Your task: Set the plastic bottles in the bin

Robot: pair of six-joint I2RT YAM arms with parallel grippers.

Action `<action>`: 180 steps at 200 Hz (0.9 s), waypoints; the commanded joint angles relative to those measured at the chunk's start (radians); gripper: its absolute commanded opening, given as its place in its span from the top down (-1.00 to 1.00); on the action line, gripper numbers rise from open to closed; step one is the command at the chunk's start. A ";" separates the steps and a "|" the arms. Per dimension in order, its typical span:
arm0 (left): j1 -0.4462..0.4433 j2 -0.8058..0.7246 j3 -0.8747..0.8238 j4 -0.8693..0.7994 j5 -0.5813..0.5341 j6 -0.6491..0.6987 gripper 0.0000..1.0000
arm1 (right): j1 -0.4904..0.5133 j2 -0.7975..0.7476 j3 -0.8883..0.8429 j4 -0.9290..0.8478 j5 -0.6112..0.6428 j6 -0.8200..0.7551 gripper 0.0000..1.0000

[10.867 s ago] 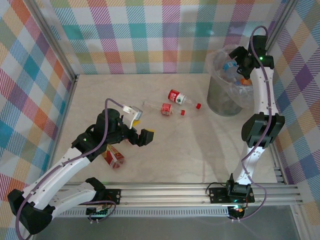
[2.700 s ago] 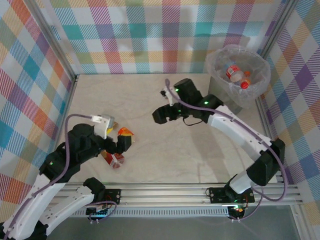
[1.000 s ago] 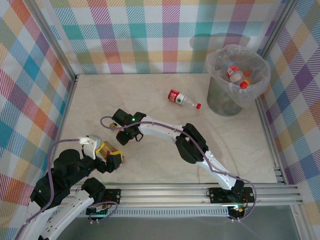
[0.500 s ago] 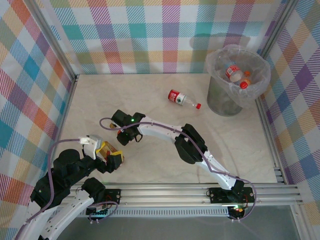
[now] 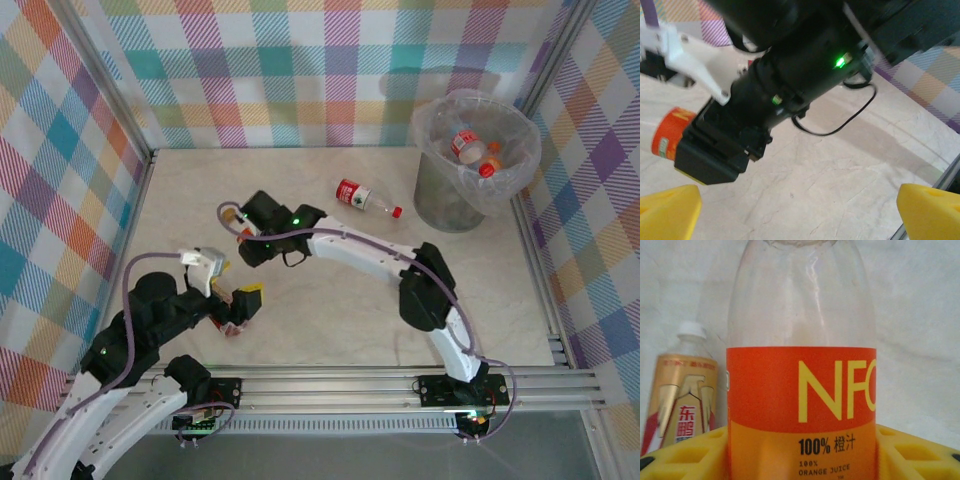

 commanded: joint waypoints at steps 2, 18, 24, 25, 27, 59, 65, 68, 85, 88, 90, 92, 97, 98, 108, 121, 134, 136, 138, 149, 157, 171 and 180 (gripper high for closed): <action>0.010 0.085 0.062 0.157 0.075 0.054 -1.00 | -0.026 -0.084 -0.029 0.008 0.001 -0.013 -0.17; 0.011 0.145 0.083 0.223 0.101 0.055 -1.00 | -0.046 -0.131 -0.039 -0.011 0.003 -0.022 -0.17; 0.010 0.162 0.091 0.247 0.108 0.051 -1.00 | -0.054 -0.148 -0.046 -0.016 0.004 -0.026 -0.17; 0.010 0.166 0.093 0.250 0.109 0.051 -1.00 | -0.055 -0.151 -0.047 -0.017 0.004 -0.027 -0.18; 0.010 0.173 0.094 0.257 0.111 0.050 -1.00 | -0.060 -0.159 -0.050 -0.018 0.005 -0.028 -0.17; 0.010 0.260 0.137 0.373 0.143 0.045 -1.00 | -0.116 -0.265 -0.095 -0.034 0.011 -0.047 -0.17; 0.010 0.276 0.143 0.389 0.150 0.043 -1.00 | -0.128 -0.285 -0.098 -0.038 0.009 -0.051 -0.17; 0.010 0.283 0.146 0.399 0.155 0.042 -1.00 | -0.135 -0.293 -0.101 -0.040 0.010 -0.052 -0.17; 0.010 0.319 0.145 0.466 0.168 0.026 -1.00 | -0.171 -0.344 -0.112 -0.056 0.008 -0.064 -0.17; 0.010 0.324 0.143 0.481 0.170 0.024 -1.00 | -0.176 -0.352 -0.111 -0.058 0.011 -0.067 -0.18; 0.011 0.327 0.140 0.493 0.170 0.020 -1.00 | -0.180 -0.357 -0.111 -0.059 0.011 -0.068 -0.18; 0.010 0.331 0.137 0.506 0.171 0.017 -1.00 | -0.184 -0.363 -0.111 -0.064 0.013 -0.070 -0.18; 0.010 0.337 0.127 0.538 0.170 0.010 -1.00 | -0.192 -0.375 -0.111 -0.071 0.017 -0.075 -0.18; 0.010 0.339 0.124 0.544 0.170 0.008 -1.00 | -0.194 -0.377 -0.111 -0.073 0.017 -0.076 -0.18; 0.010 0.353 0.105 0.604 0.155 -0.016 -1.00 | -0.211 -0.399 -0.108 -0.088 0.028 -0.085 -0.18; 0.010 0.371 0.080 0.683 0.134 -0.042 -1.00 | -0.236 -0.425 -0.102 -0.110 0.042 -0.095 -0.18; 0.010 0.386 0.054 0.763 0.129 -0.058 -1.00 | -0.259 -0.449 -0.097 -0.127 0.054 -0.105 -0.18; 0.009 0.388 0.051 0.774 0.129 -0.059 -1.00 | -0.262 -0.453 -0.095 -0.130 0.057 -0.107 -0.18; 0.009 0.391 0.049 0.785 0.130 -0.060 -1.00 | -0.266 -0.457 -0.093 -0.132 0.059 -0.109 -0.18; 0.009 0.412 0.041 0.830 0.139 -0.068 -1.00 | -0.285 -0.469 -0.081 -0.149 0.075 -0.118 -0.18; 0.009 0.428 0.041 0.848 0.158 -0.069 -1.00 | -0.299 -0.479 -0.071 -0.160 0.088 -0.128 -0.18; 0.008 0.454 0.034 0.890 0.203 -0.083 -1.00 | -0.323 -0.484 -0.044 -0.186 0.111 -0.142 -0.18; 0.008 0.467 0.027 0.913 0.227 -0.097 -1.00 | -0.341 -0.483 -0.021 -0.202 0.126 -0.154 -0.18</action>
